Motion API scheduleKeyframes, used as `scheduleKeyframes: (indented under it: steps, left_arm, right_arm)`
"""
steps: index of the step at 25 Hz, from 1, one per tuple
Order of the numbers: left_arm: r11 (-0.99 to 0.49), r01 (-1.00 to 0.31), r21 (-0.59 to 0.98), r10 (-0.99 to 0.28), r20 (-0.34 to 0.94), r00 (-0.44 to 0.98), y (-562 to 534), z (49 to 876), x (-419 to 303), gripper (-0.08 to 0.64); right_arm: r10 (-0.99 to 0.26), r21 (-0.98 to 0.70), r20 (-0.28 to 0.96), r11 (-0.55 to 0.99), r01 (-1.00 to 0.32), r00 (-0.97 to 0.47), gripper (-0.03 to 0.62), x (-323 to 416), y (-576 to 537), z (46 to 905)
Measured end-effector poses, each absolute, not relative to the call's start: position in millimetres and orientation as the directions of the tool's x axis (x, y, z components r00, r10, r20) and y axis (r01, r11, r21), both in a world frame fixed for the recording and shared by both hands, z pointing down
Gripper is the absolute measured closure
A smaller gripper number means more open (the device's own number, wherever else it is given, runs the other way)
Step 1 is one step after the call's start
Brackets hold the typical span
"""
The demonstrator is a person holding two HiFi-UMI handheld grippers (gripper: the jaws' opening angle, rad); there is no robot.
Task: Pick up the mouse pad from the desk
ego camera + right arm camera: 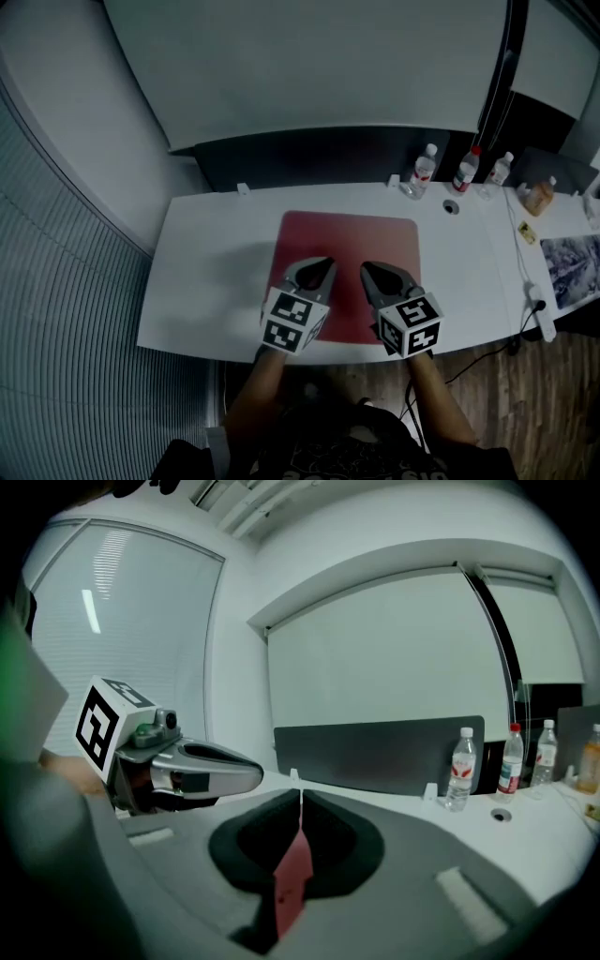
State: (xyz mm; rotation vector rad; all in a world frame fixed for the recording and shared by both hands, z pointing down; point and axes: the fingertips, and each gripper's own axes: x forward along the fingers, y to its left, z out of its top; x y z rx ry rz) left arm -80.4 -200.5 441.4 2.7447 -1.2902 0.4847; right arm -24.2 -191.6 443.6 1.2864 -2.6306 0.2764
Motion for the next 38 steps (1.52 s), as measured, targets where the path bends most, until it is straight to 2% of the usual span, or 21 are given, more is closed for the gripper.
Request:
scheduleKeyframes:
  steps: [10, 22, 30, 38]
  left_arm:
    - [-0.697, -0.705, -0.135, -0.694, 0.374, 0.615, -222.7, 482.9, -124.5, 0.554]
    - [-0.666, -0.744, -0.054, -0.671, 0.479, 0.566, -254.1, 548.2, -171.5, 0.552]
    - [-0.601, -0.796, -0.066, -0.686, 0.553, 0.473, -274.9, 582.2, -185.8, 0.548]
    - [-0.570, -0.820, -0.050, -0.666, 0.613, 0.426, -283.5, 610.9, -191.2, 0.451]
  right_arm:
    - [-0.805, -0.091, 0.317, 0.500, -0.861, -0.501, 0.586, -19.4, -207.9, 478.8]
    - [-0.827, -0.113, 0.400, 0.384, -0.916, -0.396, 0.538, 25.3, -218.5, 530.1]
    - [-0.810, -0.123, 0.453, 0.356, -0.926, -0.371, 0.488, 67.0, -230.1, 563.6]
    - [-0.781, -0.119, 0.515, 0.342, -0.932, -0.353, 0.448, 97.5, -242.6, 594.1]
